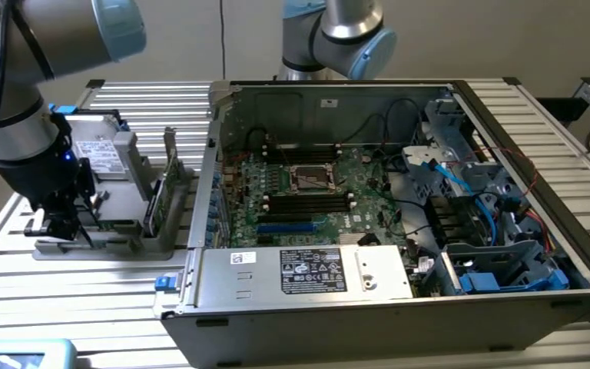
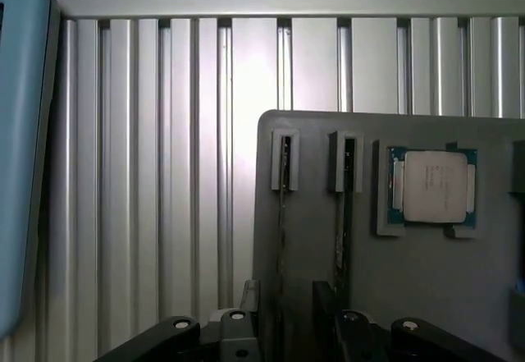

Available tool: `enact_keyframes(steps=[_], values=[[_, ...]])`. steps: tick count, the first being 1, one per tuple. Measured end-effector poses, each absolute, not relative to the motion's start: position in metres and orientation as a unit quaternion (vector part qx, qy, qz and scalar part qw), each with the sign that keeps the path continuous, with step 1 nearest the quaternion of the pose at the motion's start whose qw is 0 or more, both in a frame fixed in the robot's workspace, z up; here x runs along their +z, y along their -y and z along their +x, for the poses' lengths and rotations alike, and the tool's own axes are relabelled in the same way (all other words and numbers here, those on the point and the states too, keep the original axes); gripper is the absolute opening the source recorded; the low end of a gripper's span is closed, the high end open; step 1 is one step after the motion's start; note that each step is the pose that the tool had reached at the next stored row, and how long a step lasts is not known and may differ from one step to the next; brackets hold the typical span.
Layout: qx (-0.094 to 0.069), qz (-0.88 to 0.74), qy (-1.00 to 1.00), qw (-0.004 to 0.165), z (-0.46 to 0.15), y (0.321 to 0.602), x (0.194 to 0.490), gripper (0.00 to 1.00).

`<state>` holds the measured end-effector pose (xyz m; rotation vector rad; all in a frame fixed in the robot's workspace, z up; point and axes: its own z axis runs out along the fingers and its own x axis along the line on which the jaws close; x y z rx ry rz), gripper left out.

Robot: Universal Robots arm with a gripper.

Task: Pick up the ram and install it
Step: 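Pick up the ram and move it above insertion slot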

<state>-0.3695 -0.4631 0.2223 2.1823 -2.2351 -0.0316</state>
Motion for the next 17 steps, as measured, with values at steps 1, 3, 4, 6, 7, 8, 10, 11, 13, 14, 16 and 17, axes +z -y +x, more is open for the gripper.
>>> enact_keyframes(steps=[1, 3, 4, 6, 7, 8, 10, 11, 13, 14, 16, 17], values=[[-0.010, 0.699, 0.715, 0.009, -0.369, 0.464, 0.220, 0.39], [-0.010, 0.699, 0.715, 0.009, -0.369, 0.465, 0.217, 0.39], [-0.010, 0.699, 0.715, 0.009, -0.370, 0.465, 0.215, 0.39], [-0.010, 0.699, 0.715, 0.009, -0.370, 0.465, 0.211, 0.39], [-0.010, 0.699, 0.715, 0.009, -0.369, 0.465, 0.210, 0.39], [-0.010, 0.699, 0.715, 0.009, -0.369, 0.465, 0.208, 0.39], [-0.010, 0.699, 0.715, 0.009, -0.369, 0.465, 0.205, 0.39], [-0.010, 0.699, 0.715, 0.009, -0.369, 0.465, 0.204, 0.39], [-0.010, 0.699, 0.715, 0.009, -0.369, 0.465, 0.203, 0.39], [-0.010, 0.699, 0.715, 0.009, -0.369, 0.465, 0.202, 0.39], [-0.010, 0.699, 0.715, 0.009, -0.369, 0.464, 0.201, 0.39], [-0.010, 0.699, 0.715, 0.009, -0.369, 0.464, 0.200, 0.39]])
